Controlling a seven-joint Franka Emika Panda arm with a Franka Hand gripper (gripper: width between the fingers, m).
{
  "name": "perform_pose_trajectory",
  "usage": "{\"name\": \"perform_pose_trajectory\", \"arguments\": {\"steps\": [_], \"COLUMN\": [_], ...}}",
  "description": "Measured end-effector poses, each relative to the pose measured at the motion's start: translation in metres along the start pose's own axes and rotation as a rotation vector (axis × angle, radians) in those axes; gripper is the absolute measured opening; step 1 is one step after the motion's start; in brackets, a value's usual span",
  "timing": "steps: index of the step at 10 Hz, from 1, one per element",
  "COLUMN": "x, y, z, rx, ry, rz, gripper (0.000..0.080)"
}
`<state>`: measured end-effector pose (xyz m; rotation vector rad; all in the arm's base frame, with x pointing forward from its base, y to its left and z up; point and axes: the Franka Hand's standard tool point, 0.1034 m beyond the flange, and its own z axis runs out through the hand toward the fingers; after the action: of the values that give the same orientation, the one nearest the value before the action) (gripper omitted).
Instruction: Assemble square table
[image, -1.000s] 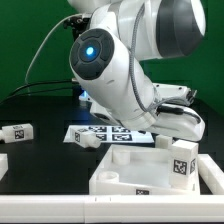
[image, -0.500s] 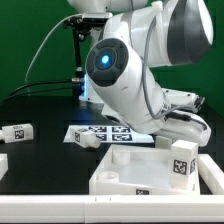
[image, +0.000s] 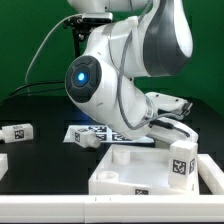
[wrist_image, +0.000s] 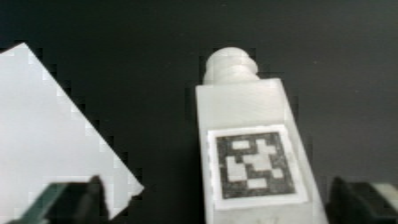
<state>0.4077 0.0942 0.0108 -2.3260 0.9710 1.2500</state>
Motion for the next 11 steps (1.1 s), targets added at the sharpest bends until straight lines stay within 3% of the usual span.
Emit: {"name": "perform_pose_trajectory", "arguments": {"steps": [1, 2, 3, 4, 5, 6, 9, 10, 11], "x": [0.0, 0.0, 0.0, 0.0, 0.0, -0.003, -0.016, -0.013, -0.007], "y": [0.0, 0.0, 0.0, -0.001, -0.001, -0.005, -0.019, -0.018, -0.021], "z": [0.0, 0.0, 0.0, -0.001, -0.004, -0.018, -0.095, -0.12, -0.133], "rx": [0.0, 0.0, 0.0, 0.002, 0.003, 0.001, 0.026, 0.035, 0.04], "ry": [0.0, 0.0, 0.007, 0.014, 0.012, 0.03, 0.262, 0.335, 0.414], "rz": [0.0, 0.0, -0.001, -0.003, -0.002, -0.015, -0.145, -0.2, -0.223], "gripper": [0.0525, 0.0392, 0.0392, 0.0282, 0.0282, 0.0282, 0.0282, 0.0284, 0.0284]}}
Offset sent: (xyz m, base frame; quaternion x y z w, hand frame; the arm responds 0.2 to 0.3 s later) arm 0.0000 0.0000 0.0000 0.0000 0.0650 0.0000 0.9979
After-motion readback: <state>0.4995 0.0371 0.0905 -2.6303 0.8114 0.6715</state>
